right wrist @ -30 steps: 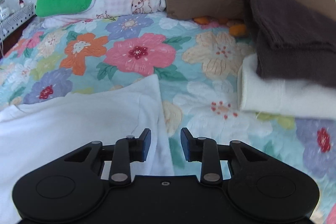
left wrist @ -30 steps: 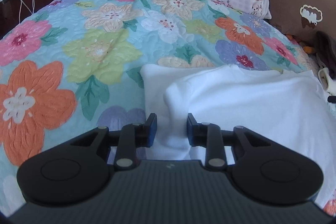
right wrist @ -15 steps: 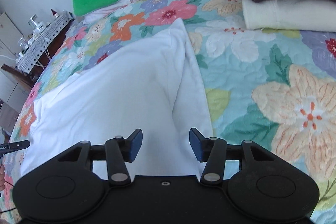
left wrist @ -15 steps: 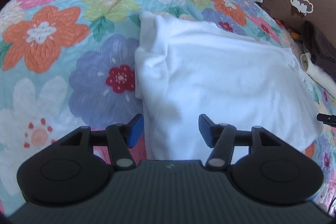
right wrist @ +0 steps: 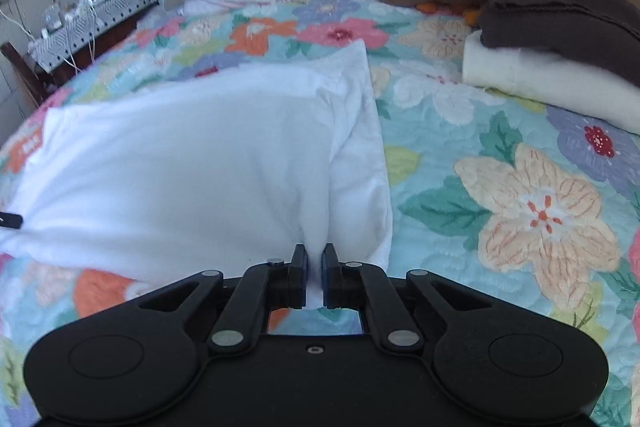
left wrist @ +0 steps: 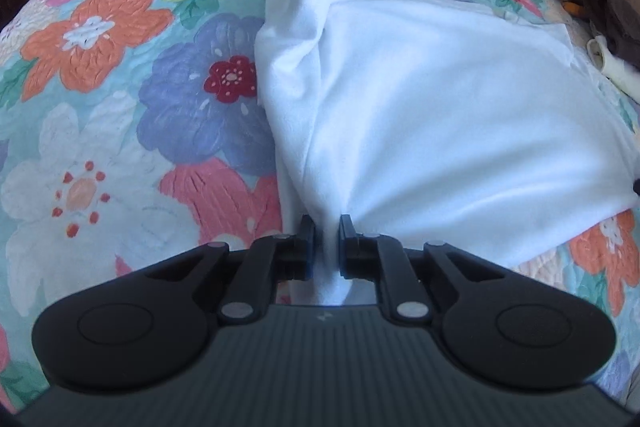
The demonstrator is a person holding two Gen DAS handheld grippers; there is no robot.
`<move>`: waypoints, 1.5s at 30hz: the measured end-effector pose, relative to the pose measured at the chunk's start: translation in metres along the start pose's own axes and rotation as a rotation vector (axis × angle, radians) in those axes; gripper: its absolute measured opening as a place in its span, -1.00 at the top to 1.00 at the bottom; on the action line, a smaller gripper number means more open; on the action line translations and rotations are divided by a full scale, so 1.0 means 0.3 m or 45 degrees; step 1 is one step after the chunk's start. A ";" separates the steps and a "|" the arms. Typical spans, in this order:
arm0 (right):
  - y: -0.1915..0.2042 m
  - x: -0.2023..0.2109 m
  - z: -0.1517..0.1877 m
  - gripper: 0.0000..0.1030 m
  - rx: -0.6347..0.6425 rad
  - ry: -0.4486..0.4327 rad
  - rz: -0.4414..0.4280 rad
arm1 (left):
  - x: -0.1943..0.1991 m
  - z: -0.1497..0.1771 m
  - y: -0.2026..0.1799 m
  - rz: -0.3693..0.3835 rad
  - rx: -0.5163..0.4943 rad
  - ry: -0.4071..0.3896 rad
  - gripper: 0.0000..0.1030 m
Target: Fold clothes
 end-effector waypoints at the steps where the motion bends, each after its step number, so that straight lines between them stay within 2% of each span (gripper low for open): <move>1: -0.001 -0.008 0.004 0.87 -0.015 0.001 0.003 | -0.004 0.001 0.006 0.008 0.026 0.002 0.73; 3: 0.005 -0.003 0.008 0.84 0.012 0.007 0.035 | 0.002 0.001 0.009 0.020 0.020 0.013 0.71; 5: 0.009 0.018 0.003 0.74 0.037 0.026 0.079 | 0.027 -0.001 0.025 0.028 0.071 0.040 0.67; 6: 0.007 0.035 -0.010 0.55 0.032 0.020 0.105 | 0.049 -0.004 0.033 0.032 0.088 0.045 0.66; 7: 0.006 0.051 -0.024 0.34 0.026 0.014 0.130 | 0.076 -0.015 0.043 0.025 0.095 0.020 0.60; 10: 0.017 0.114 -0.102 0.27 0.029 -0.059 0.152 | 0.155 -0.083 0.065 0.004 0.049 -0.106 0.46; 11: 0.032 0.124 -0.151 0.24 0.043 -0.076 0.122 | 0.172 -0.117 0.070 0.000 0.028 -0.146 0.34; 14: 0.080 0.112 -0.307 0.06 0.078 -0.106 0.017 | 0.182 -0.244 0.056 0.019 -0.097 -0.227 0.19; 17: 0.131 0.013 -0.470 0.02 0.124 -0.058 -0.105 | 0.151 -0.388 0.025 0.027 -0.245 -0.277 0.18; 21: 0.196 -0.185 -0.623 0.02 0.222 0.068 -0.131 | 0.024 -0.553 -0.012 0.166 -0.288 -0.209 0.17; 24: 0.224 -0.313 -0.702 0.02 0.261 0.126 -0.127 | -0.097 -0.628 -0.043 0.200 -0.339 -0.154 0.17; 26: 0.230 -0.384 -0.733 0.02 0.272 0.161 -0.138 | -0.161 -0.662 -0.063 0.202 -0.405 -0.167 0.17; 28: 0.221 -0.454 -0.742 0.01 0.272 0.196 -0.117 | -0.227 -0.683 -0.076 0.238 -0.409 -0.131 0.20; 31: 0.212 -0.538 -0.728 0.00 0.266 0.256 -0.125 | -0.316 -0.684 -0.077 0.371 -0.338 -0.013 0.19; 33: 0.213 -0.581 -0.713 -0.03 0.259 0.286 -0.149 | -0.363 -0.677 -0.079 0.391 -0.314 0.029 0.16; 34: 0.216 -0.599 -0.704 -0.14 0.253 0.300 -0.172 | -0.383 -0.671 -0.080 0.396 -0.307 0.048 0.11; 36: 0.222 -0.637 -0.683 -0.16 0.243 0.340 -0.207 | -0.412 -0.661 -0.080 0.398 -0.303 0.072 0.09; 37: 0.223 -0.657 -0.668 -0.16 0.239 0.371 -0.195 | -0.411 -0.659 -0.082 0.419 -0.304 0.062 0.18; 38: 0.226 -0.675 -0.658 -0.13 0.242 0.385 -0.177 | -0.409 -0.658 -0.084 0.439 -0.305 0.051 0.64; 39: 0.232 -0.676 -0.656 0.17 0.251 0.359 -0.179 | -0.408 -0.656 -0.086 0.459 -0.306 0.041 0.94; 40: 0.240 -0.661 -0.663 0.76 0.274 0.304 -0.176 | -0.398 -0.656 -0.089 0.464 -0.308 0.022 0.93; 43: 0.265 -0.609 -0.690 0.86 0.350 0.128 -0.165 | -0.329 -0.660 -0.098 0.450 -0.347 -0.129 0.93; 45: 0.261 -0.565 -0.717 0.88 0.349 0.004 -0.153 | -0.271 -0.681 -0.084 0.465 -0.307 -0.238 0.93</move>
Point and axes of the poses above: each gripper's, at about its wrist camera, not at the fingertips, and x roughly against the way its jaws point, y to its left, z to its underside, the point moved 6 cm from there along -x, roughly the way its jaws point, and after that the axes turned 6 degrees about -z, right-handed, at the moved point
